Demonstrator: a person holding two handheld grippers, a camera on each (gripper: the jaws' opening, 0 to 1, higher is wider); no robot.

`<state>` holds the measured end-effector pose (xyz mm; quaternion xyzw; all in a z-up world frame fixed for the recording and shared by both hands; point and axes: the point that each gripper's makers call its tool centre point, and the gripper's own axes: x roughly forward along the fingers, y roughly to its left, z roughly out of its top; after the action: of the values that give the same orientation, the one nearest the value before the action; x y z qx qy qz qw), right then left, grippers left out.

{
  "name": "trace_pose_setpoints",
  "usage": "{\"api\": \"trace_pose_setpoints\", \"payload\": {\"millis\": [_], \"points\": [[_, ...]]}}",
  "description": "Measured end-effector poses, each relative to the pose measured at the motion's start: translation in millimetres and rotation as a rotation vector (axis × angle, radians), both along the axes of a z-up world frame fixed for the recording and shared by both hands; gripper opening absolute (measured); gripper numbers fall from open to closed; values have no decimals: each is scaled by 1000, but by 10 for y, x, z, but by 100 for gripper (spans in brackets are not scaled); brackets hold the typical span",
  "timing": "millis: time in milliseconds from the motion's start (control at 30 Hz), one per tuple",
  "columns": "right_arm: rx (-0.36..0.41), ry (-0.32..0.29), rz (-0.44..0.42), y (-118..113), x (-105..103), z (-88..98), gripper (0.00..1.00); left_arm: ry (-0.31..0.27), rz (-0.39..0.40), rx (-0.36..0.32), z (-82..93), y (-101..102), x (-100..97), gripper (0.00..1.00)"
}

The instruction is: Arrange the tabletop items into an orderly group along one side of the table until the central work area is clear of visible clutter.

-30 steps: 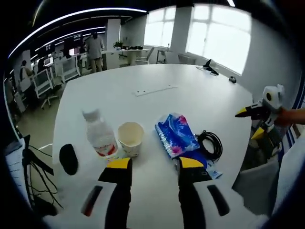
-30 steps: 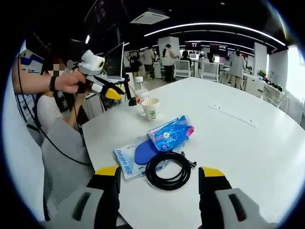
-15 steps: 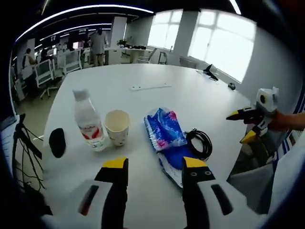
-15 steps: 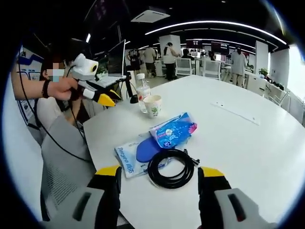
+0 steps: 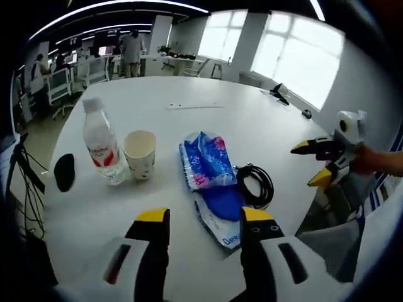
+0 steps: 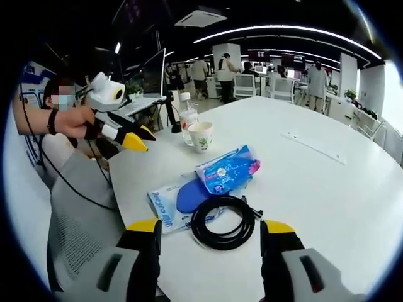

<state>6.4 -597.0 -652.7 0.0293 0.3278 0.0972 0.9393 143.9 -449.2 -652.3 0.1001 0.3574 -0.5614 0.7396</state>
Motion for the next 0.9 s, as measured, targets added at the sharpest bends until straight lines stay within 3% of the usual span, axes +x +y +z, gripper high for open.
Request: {"api": "trace_pose_setpoints", "payload": {"millis": [233,433,900], "points": [[44,-1,-31,-90,182,-15,61,33,26,1,-65,-120,-95,44],[72,3,-47,-148,344,-51,60,134,154,-30,-186,-176,-103,43],[117,24,-52,-174,542,-213,58,191,204,-10,-371,-304,-253,42]]}}
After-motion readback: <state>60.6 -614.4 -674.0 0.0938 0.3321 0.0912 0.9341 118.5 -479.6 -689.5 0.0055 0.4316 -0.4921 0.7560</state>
